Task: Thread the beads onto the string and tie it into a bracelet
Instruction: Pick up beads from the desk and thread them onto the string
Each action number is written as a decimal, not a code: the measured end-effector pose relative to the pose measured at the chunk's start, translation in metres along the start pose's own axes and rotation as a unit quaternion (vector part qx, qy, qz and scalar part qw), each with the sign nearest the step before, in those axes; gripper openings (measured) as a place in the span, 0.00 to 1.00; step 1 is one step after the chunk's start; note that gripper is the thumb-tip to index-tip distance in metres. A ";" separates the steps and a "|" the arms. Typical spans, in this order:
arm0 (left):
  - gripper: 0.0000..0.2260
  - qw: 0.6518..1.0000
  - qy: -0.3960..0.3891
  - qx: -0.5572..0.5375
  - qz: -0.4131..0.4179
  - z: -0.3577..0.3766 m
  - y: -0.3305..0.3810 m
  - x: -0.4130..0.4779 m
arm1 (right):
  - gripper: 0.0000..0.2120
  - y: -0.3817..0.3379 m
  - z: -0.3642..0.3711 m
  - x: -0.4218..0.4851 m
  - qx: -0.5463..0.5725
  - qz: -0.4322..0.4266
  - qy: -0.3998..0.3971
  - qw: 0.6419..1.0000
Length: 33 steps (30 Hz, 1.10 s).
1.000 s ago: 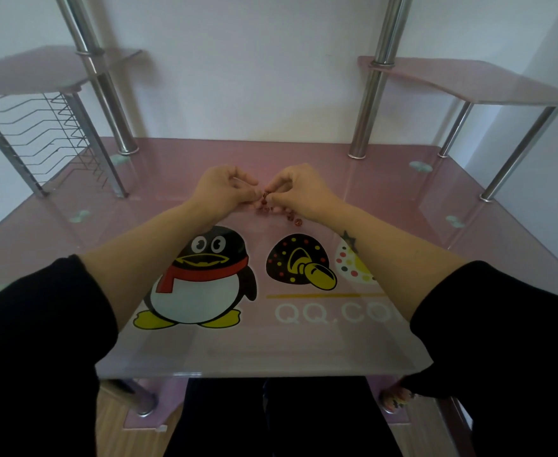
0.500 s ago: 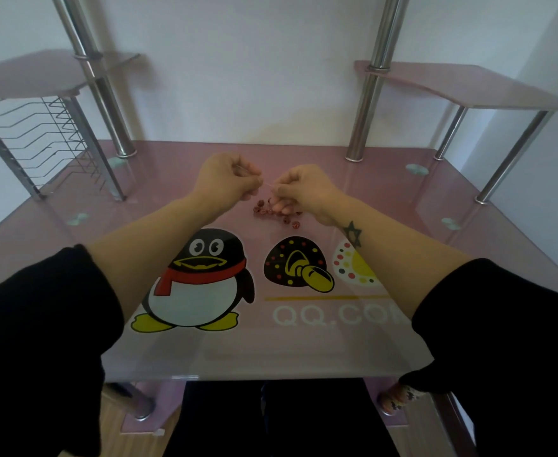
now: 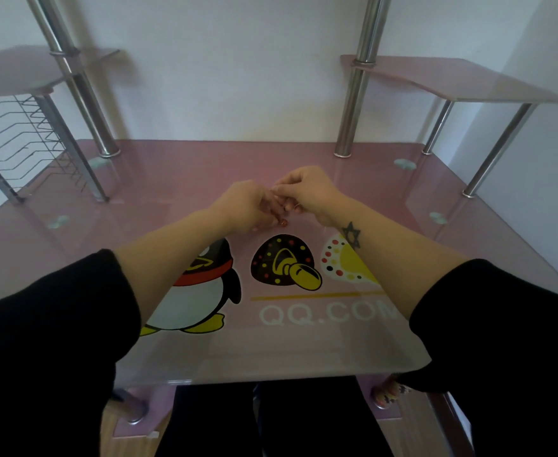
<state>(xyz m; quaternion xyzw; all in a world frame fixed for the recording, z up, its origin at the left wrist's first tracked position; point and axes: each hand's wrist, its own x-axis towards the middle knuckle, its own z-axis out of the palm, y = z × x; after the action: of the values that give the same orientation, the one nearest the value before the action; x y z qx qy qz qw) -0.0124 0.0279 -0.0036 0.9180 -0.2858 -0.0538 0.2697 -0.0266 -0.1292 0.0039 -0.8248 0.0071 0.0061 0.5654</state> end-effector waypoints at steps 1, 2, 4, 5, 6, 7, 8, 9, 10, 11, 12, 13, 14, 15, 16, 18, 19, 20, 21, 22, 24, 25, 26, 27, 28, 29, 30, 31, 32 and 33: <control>0.07 1.000 0.004 0.009 0.003 0.001 0.000 0.001 | 0.03 0.000 0.000 0.000 0.001 0.001 -0.002 1.000; 0.07 1.000 0.009 0.015 0.005 0.001 0.000 0.002 | 0.03 0.001 0.000 0.000 0.003 0.002 -0.003 1.000; 0.07 1.000 0.014 0.016 0.003 0.002 -0.001 0.003 | 0.04 0.002 -0.001 0.000 0.002 0.002 -0.005 1.000; 0.07 1.000 0.015 0.014 -0.001 0.003 -0.002 0.004 | 0.05 0.003 -0.001 0.000 -0.001 0.001 -0.006 1.000; 0.06 1.000 0.017 0.010 -0.005 0.003 -0.003 0.003 | 0.05 0.003 -0.001 0.000 -0.008 -0.002 -0.005 1.000; 0.06 1.000 0.018 0.001 -0.010 0.003 -0.005 0.002 | 0.05 0.004 0.000 0.000 -0.018 -0.005 -0.005 1.000; 0.05 1.000 0.020 -0.010 -0.014 0.002 -0.007 0.001 | 0.04 0.004 0.000 0.000 -0.030 -0.008 -0.004 0.999; 0.05 0.999 0.022 -0.024 -0.017 0.001 -0.010 0.000 | 0.04 0.004 0.001 0.000 -0.042 -0.011 -0.003 0.999; 0.05 0.999 0.024 -0.039 -0.023 0.000 -0.013 -0.002 | 0.04 0.004 0.001 0.000 -0.049 -0.015 -0.002 0.999; 0.05 0.998 0.024 -0.059 -0.031 -0.002 -0.017 -0.004 | 0.03 0.004 0.002 0.000 -0.053 -0.019 0.001 0.998; 0.06 0.996 0.023 -0.082 -0.039 -0.004 -0.020 -0.006 | 0.03 0.004 0.003 0.000 -0.054 -0.023 0.004 0.998; 0.06 0.993 0.024 -0.104 -0.046 -0.006 -0.023 -0.008 | 0.02 0.004 0.005 0.001 -0.054 -0.026 0.007 0.998; 0.06 0.991 0.027 -0.122 -0.050 -0.009 -0.025 -0.010 | 0.02 0.004 0.006 0.001 -0.051 -0.029 0.009 0.998; 0.07 0.989 0.032 -0.135 -0.053 -0.011 -0.027 -0.012 | 0.03 0.004 0.008 0.002 -0.048 -0.032 0.011 0.998; 0.07 0.988 0.038 -0.142 -0.055 -0.012 -0.029 -0.014 | 0.02 0.004 0.010 0.002 -0.045 -0.035 0.013 0.998; 0.06 0.986 0.047 -0.149 -0.063 -0.014 -0.032 -0.017 | 0.02 0.004 0.013 0.002 -0.045 -0.043 0.017 0.998; 0.05 0.984 0.050 -0.156 -0.067 -0.014 -0.034 -0.018 | 0.02 0.004 0.014 0.003 -0.048 -0.046 0.019 0.998; 0.04 0.982 0.055 -0.165 -0.070 -0.014 -0.035 -0.020 | 0.02 0.004 0.015 0.003 -0.050 -0.049 0.019 0.997; 0.04 0.980 0.064 -0.172 -0.073 -0.014 -0.036 -0.021 | 0.02 0.004 0.016 0.003 -0.049 -0.052 0.021 0.997; 0.04 0.979 0.077 -0.174 -0.079 -0.013 -0.037 -0.022 | 0.02 0.004 0.017 0.003 -0.047 -0.053 0.022 0.997; 0.04 0.975 0.104 -0.175 -0.093 -0.013 -0.038 -0.023 | 0.02 0.006 0.019 0.004 -0.042 -0.058 0.026 0.997; 0.04 0.973 0.115 -0.176 -0.100 -0.013 -0.039 -0.023 | 0.02 0.006 0.020 0.004 -0.041 -0.060 0.027 0.997; 0.05 0.971 0.122 -0.178 -0.106 -0.013 -0.039 -0.023 | 0.02 0.006 0.021 0.004 -0.043 -0.061 0.026 0.997; 0.06 0.969 0.126 -0.183 -0.112 -0.014 -0.039 -0.023 | 0.02 0.005 0.022 0.004 -0.047 -0.062 0.025 0.997; 0.08 0.967 0.128 -0.188 -0.117 -0.014 -0.038 -0.023 | 0.02 0.005 0.022 0.004 -0.053 -0.064 0.023 0.996; 0.09 0.966 0.125 -0.192 -0.120 -0.015 -0.037 -0.023 | 0.02 0.005 0.023 0.004 -0.057 -0.066 0.022 0.996; 0.10 0.966 0.120 -0.194 -0.120 -0.015 -0.036 -0.023 | 0.02 0.005 0.023 0.003 -0.059 -0.070 0.021 0.996; 0.10 0.967 0.113 -0.196 -0.117 -0.015 -0.035 -0.024 | 0.02 0.005 0.024 0.003 -0.061 -0.075 0.022 0.995; 0.10 0.968 0.107 -0.197 -0.113 -0.015 -0.033 -0.024 | 0.02 0.006 0.024 0.002 -0.065 -0.080 0.023 0.994; 0.09 0.969 0.105 -0.196 -0.109 -0.015 -0.032 -0.025 | 0.03 0.006 0.024 0.002 -0.071 -0.085 0.026 0.993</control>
<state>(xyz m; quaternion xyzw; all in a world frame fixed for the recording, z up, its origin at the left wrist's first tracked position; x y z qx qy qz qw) -0.0131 0.0708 -0.0090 0.8731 -0.1381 -0.0415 0.4656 -0.0247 -0.1089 -0.0105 -0.8602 -0.0490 -0.0633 0.5036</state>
